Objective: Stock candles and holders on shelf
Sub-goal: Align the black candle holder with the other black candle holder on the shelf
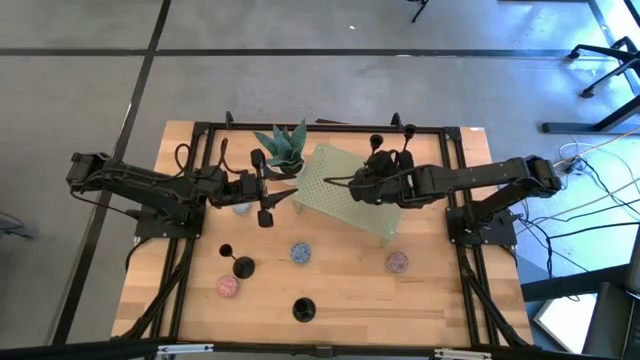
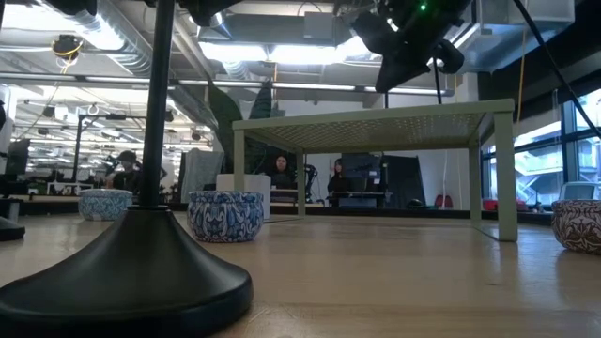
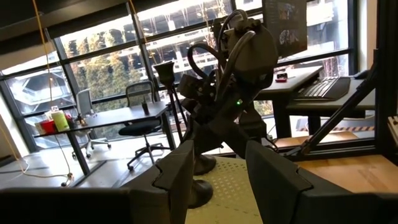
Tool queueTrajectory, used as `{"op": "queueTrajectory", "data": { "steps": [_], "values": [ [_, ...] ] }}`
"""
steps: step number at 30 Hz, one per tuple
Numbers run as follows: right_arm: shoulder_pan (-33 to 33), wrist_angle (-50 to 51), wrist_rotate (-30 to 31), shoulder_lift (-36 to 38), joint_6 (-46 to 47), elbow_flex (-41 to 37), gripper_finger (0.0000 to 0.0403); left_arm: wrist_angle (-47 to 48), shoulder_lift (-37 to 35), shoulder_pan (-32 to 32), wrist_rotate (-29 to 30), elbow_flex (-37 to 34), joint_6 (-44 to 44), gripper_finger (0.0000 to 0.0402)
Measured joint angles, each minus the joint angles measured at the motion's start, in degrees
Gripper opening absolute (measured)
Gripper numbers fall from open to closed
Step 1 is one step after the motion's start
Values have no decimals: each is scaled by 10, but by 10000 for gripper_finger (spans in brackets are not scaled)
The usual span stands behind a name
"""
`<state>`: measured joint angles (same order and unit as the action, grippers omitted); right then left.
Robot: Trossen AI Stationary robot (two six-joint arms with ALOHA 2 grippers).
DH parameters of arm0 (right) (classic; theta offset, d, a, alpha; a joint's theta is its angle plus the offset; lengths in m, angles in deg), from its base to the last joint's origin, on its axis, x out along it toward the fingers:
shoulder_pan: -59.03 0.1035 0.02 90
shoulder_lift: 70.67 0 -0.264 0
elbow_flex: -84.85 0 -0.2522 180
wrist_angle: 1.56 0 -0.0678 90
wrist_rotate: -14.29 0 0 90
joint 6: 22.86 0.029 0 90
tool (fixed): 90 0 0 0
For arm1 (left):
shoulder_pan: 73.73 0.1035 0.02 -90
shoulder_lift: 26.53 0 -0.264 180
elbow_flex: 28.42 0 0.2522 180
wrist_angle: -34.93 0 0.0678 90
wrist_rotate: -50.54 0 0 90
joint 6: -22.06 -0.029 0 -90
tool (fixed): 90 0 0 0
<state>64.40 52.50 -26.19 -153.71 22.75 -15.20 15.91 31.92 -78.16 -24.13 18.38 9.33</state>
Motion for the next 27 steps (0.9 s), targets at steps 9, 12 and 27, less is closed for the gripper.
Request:
{"op": "queueTrajectory", "data": {
  "steps": [9,12,27],
  "values": [
    [21,8,-9,0,0,0,55,0,0,0,0,0,0,143],
    [30,10,-9,0,0,0,62,0,0,0,0,0,0,143],
    [32,42,-7,0,-2,0,114,0,0,0,0,0,0,143]
  ]
}}
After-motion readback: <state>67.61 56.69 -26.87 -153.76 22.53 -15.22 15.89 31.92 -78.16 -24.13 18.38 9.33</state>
